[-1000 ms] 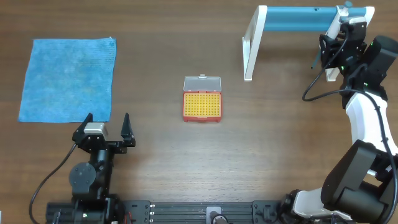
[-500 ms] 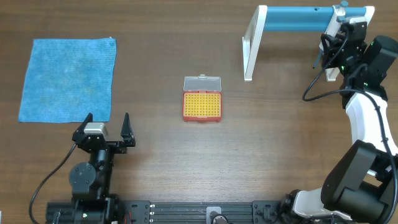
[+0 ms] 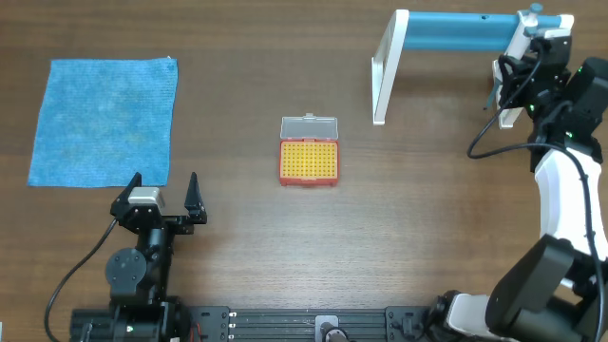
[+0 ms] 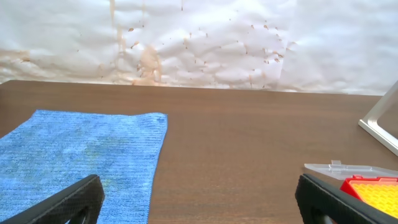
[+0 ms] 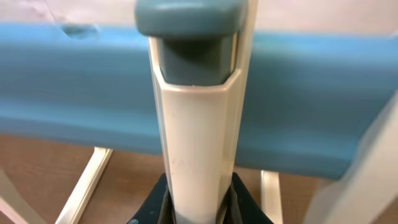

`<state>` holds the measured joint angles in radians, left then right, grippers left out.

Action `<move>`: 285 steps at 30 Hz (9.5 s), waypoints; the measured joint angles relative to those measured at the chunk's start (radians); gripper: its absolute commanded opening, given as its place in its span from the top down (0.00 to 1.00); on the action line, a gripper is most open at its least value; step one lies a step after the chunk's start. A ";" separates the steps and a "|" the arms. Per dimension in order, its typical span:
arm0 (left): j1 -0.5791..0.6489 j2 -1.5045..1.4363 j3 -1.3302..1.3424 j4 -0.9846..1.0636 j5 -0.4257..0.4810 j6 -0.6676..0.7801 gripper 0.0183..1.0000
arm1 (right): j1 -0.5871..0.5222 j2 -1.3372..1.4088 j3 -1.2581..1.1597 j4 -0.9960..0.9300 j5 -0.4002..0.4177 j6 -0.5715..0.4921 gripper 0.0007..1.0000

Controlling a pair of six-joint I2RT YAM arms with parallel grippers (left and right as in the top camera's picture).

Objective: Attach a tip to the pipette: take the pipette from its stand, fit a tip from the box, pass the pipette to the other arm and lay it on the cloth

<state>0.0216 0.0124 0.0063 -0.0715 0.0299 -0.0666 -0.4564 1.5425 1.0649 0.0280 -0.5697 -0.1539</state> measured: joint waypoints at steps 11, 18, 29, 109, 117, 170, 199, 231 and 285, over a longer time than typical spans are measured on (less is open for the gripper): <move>0.000 0.000 0.000 0.000 0.000 0.000 0.00 | 0.000 -0.195 0.000 -0.001 -0.040 0.105 0.92; 0.000 0.000 0.000 0.000 0.000 0.000 0.00 | 0.036 -0.327 0.000 0.079 -0.318 0.300 0.92; 0.000 0.000 0.000 0.000 0.000 0.000 0.00 | 0.571 -0.343 -0.042 0.192 -0.381 0.343 0.93; 0.000 0.000 0.000 0.000 0.000 0.000 0.00 | 1.092 -0.077 -0.643 0.944 0.576 0.288 0.92; 0.000 0.000 0.000 0.000 0.000 0.000 0.00 | 1.092 -0.082 -0.645 0.929 0.576 0.288 0.92; 0.000 0.000 0.000 0.000 0.000 0.000 0.00 | 1.092 -0.062 -0.649 0.968 0.569 0.288 0.92; 0.000 0.000 0.000 0.000 0.000 0.000 0.00 | 1.092 -0.050 -0.649 0.963 0.569 0.288 0.92; 0.000 0.000 0.000 0.000 0.000 0.000 0.00 | 1.092 -0.099 -0.649 0.896 0.563 0.298 0.92; 0.000 0.002 -0.001 0.682 0.400 -0.518 0.00 | 1.059 -0.345 0.136 -0.225 0.095 0.438 0.92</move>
<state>0.0216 0.0139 0.0051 0.6109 0.4301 -0.5842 0.6025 1.1976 1.2011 -0.1970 -0.4747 0.2840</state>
